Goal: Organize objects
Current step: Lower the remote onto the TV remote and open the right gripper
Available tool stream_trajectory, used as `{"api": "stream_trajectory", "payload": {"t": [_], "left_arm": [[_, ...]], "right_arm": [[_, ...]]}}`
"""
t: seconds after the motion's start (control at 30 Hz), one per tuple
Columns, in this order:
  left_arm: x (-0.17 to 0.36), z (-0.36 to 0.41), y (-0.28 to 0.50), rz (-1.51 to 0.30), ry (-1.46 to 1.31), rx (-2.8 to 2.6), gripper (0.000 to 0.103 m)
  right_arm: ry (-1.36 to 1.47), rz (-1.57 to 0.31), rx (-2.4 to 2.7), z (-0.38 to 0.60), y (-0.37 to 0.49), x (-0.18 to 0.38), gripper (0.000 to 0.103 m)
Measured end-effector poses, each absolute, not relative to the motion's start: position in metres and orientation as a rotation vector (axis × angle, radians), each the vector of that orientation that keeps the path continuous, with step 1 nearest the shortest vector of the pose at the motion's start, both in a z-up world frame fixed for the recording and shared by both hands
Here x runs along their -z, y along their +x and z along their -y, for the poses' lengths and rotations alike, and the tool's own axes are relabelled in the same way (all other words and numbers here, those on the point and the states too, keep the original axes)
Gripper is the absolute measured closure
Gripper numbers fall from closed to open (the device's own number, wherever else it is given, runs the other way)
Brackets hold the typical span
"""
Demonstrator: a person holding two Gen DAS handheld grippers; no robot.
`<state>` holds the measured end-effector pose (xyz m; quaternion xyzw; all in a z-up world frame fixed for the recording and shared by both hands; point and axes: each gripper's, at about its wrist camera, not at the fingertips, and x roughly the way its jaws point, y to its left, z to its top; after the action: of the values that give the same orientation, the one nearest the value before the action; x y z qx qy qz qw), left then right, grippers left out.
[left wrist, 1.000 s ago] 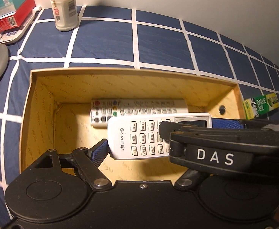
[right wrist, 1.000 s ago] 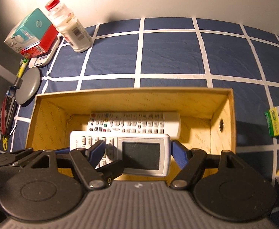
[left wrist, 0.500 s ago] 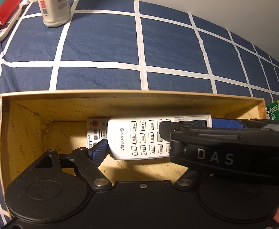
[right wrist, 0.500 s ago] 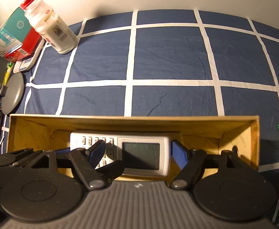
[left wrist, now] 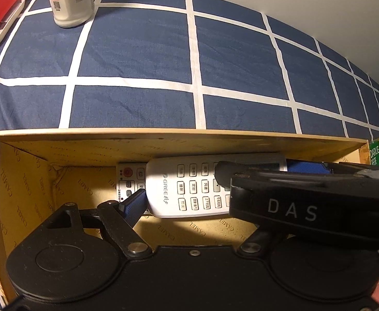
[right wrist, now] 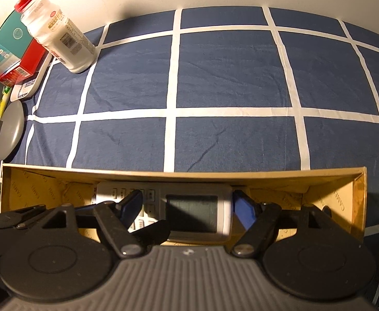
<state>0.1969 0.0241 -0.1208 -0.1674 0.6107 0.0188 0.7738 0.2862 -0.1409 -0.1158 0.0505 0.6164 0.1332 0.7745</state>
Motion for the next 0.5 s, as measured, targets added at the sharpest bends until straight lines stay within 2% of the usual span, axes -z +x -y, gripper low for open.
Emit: {"api": "stream_trajectory", "payload": {"t": [0.5], "left_arm": [[0.091,-0.006,0.181,-1.3,-0.303,-0.055,0.024]], "right_arm": [[0.147,-1.283,-0.276,0.159,0.271,0.085,0.027]]}}
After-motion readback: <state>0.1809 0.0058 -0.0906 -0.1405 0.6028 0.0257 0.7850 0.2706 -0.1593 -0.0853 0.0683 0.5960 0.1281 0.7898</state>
